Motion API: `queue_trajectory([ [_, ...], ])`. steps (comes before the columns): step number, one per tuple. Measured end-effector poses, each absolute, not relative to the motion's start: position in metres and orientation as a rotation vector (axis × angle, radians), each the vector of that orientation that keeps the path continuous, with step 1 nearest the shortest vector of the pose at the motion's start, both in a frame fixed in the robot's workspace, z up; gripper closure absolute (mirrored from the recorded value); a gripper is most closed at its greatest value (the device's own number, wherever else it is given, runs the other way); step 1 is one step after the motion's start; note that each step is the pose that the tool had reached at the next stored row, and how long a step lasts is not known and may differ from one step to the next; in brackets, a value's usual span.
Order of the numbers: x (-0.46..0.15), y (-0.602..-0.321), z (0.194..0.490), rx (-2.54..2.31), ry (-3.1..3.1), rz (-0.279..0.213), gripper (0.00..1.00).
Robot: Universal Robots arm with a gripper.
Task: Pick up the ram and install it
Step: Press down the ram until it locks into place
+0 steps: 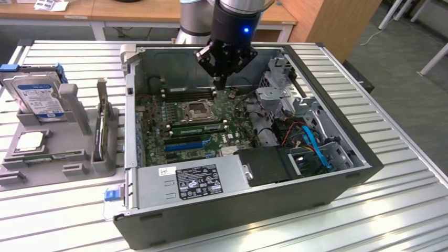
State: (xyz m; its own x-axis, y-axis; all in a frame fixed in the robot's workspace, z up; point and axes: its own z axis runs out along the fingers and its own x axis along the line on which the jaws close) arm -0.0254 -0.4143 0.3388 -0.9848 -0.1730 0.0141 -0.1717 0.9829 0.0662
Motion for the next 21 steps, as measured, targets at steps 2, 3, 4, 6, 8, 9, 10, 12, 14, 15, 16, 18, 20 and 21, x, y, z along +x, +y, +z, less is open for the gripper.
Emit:
queue_trajectory([
  [2, -0.0254, -0.4143, 0.3388, 0.213, -3.114, -0.102, 0.89],
  [3, -0.0254, -0.4144, 0.3388, 0.185, -3.116, -0.102, 0.89],
  [4, -0.0254, -0.4143, 0.3388, 0.157, -3.118, -0.102, 0.89],
  [6, -0.0254, -0.4143, 0.3388, 0.101, -3.122, -0.103, 0.89],
  [8, -0.0254, -0.4143, 0.3388, 0.044, -3.124, -0.103, 0.89],
  [9, -0.0254, -0.4143, 0.3388, 0.014, -3.125, -0.103, 0.89],
  [10, -0.0254, -0.4143, 0.3388, -0.014, -3.126, -0.104, 0.89],
  [12, -0.0254, -0.4143, 0.3388, -0.07, -3.126, -0.104, 0.89],
  [14, -0.0254, -0.4144, 0.3388, -0.126, -3.126, -0.104, 0.89],
  [15, -0.0254, -0.4144, 0.3388, -0.154, -3.125, -0.105, 0.89],
  [16, -0.0254, -0.4143, 0.3388, -0.163, -3.125, -0.105, 0.89],
  [18, -0.0254, -0.4144, 0.3388, -0.163, -3.125, -0.105, 0.89],
  [20, -0.0254, -0.4143, 0.3388, -0.163, -3.125, -0.105, 0.89],
  [21, -0.0254, -0.4143, 0.3388, -0.163, -3.125, -0.105, 0.89],
])
